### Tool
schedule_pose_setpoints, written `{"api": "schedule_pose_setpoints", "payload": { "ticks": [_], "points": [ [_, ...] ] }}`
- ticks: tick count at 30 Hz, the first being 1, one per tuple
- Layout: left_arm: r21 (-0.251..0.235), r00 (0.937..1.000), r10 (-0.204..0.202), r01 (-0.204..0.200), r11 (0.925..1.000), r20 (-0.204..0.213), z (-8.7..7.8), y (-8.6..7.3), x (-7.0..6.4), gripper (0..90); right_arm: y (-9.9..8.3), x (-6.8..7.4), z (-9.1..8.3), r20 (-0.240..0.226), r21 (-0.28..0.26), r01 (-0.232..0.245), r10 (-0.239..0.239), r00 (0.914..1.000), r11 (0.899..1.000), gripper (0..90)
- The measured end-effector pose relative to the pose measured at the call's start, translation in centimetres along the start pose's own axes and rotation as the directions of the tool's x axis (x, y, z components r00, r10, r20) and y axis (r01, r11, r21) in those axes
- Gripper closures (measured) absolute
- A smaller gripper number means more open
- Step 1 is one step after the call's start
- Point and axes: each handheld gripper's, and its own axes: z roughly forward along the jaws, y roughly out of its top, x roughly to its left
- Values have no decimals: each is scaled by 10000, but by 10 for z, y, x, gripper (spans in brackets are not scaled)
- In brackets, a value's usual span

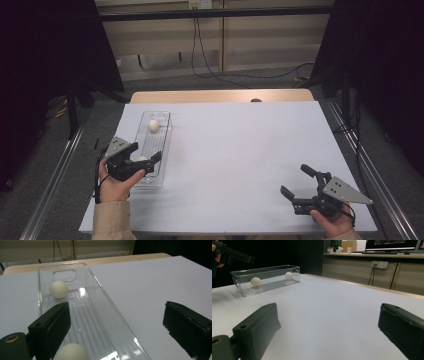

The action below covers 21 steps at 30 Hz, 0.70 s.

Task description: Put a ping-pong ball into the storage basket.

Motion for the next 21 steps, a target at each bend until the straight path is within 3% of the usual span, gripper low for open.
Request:
{"api": "schedule_pose_setpoints", "payload": {
  "ticks": [4,11,19,21],
  "points": [
    [-434,9999,-77,81,9990,101,-4,-2,-3,62,0,-1,-1,28,-18,-10,10,10000,10000,26],
    [-617,9989,-36,65,9981,468,-7,-7,-3,57,0,-1,0,33,-15,-2,2,10000,10000,26],
    [-587,9993,239,-222,9980,297,-10,-16,-3,56,0,-1,0,20,16,19,-19,10000,10000,26],
    [-655,9995,143,-125,9978,284,-12,-19,-2,56,0,-1,0,25,21,16,-16,10000,10000,26]
  ]
}}
